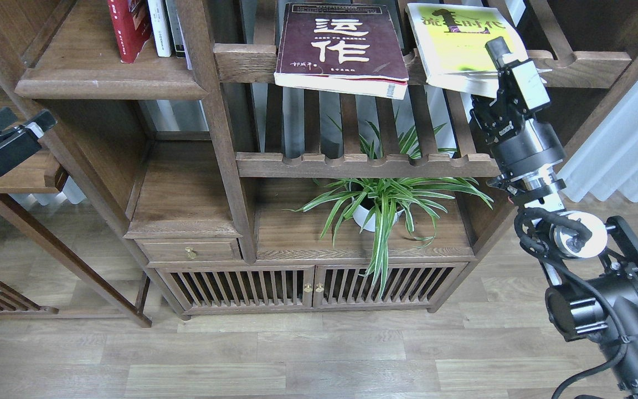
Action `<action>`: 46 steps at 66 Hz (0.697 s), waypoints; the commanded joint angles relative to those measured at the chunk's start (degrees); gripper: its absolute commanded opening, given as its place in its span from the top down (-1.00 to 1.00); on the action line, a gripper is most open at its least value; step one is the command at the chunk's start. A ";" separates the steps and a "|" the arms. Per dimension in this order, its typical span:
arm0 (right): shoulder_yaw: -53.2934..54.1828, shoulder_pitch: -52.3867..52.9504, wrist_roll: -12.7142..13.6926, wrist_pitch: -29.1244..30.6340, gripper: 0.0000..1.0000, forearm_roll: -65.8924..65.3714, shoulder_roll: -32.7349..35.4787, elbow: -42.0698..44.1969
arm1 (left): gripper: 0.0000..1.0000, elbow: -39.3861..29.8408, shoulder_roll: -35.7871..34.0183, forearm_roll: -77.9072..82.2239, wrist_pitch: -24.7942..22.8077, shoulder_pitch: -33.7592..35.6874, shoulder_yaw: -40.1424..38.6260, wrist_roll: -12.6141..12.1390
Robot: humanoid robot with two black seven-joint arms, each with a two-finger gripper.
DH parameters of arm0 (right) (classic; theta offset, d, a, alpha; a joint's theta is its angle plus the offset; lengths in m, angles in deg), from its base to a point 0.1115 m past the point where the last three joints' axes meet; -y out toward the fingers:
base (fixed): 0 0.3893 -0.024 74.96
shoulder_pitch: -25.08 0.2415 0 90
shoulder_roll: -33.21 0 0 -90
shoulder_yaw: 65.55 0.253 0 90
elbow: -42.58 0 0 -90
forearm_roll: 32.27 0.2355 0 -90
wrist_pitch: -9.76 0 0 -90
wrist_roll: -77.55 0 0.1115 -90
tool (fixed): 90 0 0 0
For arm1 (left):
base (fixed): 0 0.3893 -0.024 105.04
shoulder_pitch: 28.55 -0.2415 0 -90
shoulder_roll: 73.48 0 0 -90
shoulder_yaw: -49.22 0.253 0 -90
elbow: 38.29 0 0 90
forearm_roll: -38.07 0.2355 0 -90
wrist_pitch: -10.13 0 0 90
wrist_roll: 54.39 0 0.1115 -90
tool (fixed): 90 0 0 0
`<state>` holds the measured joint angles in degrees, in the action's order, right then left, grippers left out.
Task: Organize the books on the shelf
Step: 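Grasp the yellow-green book with the right gripper and pull it out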
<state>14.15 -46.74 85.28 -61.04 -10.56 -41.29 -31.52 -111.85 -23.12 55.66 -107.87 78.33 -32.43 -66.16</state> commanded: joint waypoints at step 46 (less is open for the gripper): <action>2.65 -1.21 0.18 4.44 0.74 2.64 0.49 -0.43 | -1.00 0.61 1.23 0.08 0.00 0.00 -0.09 0.09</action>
<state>15.77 -47.50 85.44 -58.74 -9.66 -40.78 -31.07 -111.74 -22.31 55.67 -107.87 78.33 -32.61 -66.08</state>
